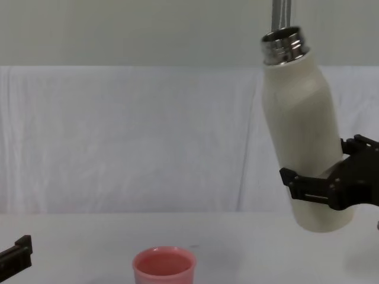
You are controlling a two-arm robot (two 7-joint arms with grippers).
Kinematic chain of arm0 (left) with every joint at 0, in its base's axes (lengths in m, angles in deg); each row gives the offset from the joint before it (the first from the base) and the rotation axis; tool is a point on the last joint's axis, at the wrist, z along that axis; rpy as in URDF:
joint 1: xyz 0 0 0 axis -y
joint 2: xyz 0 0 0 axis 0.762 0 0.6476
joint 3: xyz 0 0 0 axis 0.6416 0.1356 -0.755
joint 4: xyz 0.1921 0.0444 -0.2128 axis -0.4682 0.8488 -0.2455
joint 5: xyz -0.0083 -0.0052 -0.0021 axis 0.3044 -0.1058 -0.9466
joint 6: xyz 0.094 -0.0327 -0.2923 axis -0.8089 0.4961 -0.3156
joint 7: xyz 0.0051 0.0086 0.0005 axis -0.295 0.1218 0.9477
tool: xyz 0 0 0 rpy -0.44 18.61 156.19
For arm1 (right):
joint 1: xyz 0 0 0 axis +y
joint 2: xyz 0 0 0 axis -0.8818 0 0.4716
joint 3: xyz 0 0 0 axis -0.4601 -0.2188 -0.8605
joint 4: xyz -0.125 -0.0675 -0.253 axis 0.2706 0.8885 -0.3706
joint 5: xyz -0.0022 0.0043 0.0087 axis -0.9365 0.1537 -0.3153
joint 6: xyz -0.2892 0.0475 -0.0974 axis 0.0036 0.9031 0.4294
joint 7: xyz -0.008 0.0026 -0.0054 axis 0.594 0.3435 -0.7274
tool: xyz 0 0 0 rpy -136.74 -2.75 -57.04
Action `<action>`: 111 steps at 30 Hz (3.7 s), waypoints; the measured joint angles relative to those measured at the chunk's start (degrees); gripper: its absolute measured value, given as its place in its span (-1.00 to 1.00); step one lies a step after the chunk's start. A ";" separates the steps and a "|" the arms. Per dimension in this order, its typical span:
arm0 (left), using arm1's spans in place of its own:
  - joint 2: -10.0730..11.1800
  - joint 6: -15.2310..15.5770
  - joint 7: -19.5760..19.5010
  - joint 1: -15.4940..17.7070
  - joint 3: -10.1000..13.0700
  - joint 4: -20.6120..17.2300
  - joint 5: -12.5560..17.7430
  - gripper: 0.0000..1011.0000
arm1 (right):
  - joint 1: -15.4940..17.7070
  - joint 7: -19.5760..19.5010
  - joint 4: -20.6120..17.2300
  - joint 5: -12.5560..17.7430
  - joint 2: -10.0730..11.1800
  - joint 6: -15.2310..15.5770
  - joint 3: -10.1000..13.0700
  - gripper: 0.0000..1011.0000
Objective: Grasp the thermos with one hand and pour water into the cup lid.
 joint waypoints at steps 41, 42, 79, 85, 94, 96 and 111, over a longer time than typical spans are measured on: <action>0.00 0.00 0.00 0.00 0.00 0.00 0.00 0.98 | 4.98 1.97 -1.07 21.74 3.78 7.35 2.94 0.89; 0.00 0.00 0.00 0.00 0.00 0.00 0.00 0.98 | 5.00 1.68 -0.98 21.88 3.94 7.35 2.84 0.89; 0.00 0.00 0.00 0.00 0.00 0.00 0.00 0.98 | 1.23 -2.49 11.09 23.53 0.18 1.02 2.24 0.89; 0.00 0.00 0.00 0.00 0.00 0.00 0.00 0.98 | 0.59 -2.56 12.59 23.09 -0.47 -0.28 2.05 0.89; 0.00 0.00 0.00 0.00 0.00 0.00 0.00 0.98 | -0.19 -2.41 14.26 22.45 -0.98 -0.84 1.79 0.89; 0.00 0.00 0.00 0.00 0.00 0.00 0.00 0.98 | -0.27 -2.41 14.42 22.33 -1.06 -0.87 1.75 0.89; 0.00 0.00 0.00 0.00 0.00 0.00 0.00 0.98 | -0.68 -2.26 14.90 21.56 -1.32 -0.66 1.49 0.89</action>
